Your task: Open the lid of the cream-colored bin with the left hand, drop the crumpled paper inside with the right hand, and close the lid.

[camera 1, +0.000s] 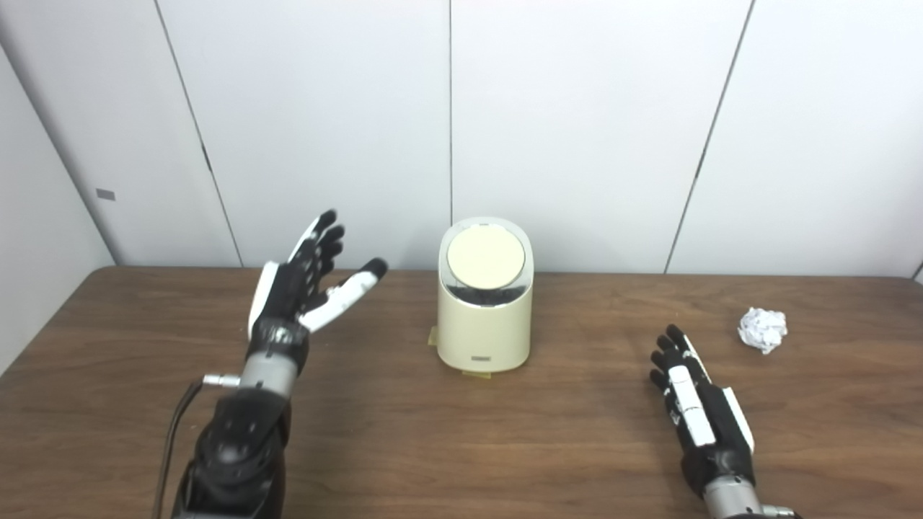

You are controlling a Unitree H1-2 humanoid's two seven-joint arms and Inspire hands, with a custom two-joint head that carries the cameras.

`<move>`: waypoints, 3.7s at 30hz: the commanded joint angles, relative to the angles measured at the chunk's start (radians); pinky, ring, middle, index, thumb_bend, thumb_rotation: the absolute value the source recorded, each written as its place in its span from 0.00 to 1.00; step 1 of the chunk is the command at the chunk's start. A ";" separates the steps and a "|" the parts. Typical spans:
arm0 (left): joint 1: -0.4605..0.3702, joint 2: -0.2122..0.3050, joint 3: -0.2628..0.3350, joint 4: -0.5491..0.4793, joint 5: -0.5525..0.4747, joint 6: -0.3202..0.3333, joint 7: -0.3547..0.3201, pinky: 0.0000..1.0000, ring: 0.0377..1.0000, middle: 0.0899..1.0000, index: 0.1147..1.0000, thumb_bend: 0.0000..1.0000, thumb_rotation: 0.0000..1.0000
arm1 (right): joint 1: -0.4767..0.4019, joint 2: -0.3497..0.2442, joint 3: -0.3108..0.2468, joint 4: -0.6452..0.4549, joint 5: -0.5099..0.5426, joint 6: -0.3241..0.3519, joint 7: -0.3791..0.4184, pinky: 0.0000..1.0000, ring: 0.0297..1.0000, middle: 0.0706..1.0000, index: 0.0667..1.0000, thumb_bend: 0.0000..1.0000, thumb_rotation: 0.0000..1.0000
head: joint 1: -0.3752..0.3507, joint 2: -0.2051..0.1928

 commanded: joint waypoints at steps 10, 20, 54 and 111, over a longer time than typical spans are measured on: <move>-0.302 0.087 -0.112 0.206 0.189 0.022 -0.201 0.78 0.88 0.90 0.95 0.92 0.31 | -0.030 0.001 0.013 0.022 -0.040 -0.040 0.002 0.94 0.94 0.96 0.96 0.51 0.82 | -0.008 -0.005; -0.467 0.092 -0.254 0.385 0.331 0.011 -0.243 0.75 0.90 0.94 0.96 0.94 0.21 | -0.030 0.008 0.016 0.031 -0.036 -0.048 0.003 0.97 0.95 0.96 0.96 0.52 0.82 | -0.001 -0.013; -0.564 0.122 -0.539 0.569 0.765 -0.215 -0.209 0.89 0.94 0.94 0.93 0.99 0.11 | -0.031 0.023 0.024 -0.007 -0.071 -0.023 -0.016 0.92 0.93 0.95 0.97 0.51 0.84 | 0.002 0.017; 0.237 -0.121 0.145 -0.030 -0.144 -0.168 -0.118 1.00 0.99 1.00 1.00 0.57 0.92 | -0.035 -0.009 -0.037 -0.226 -0.054 0.140 -0.032 0.74 0.84 0.88 0.86 0.73 0.38 | -0.025 0.067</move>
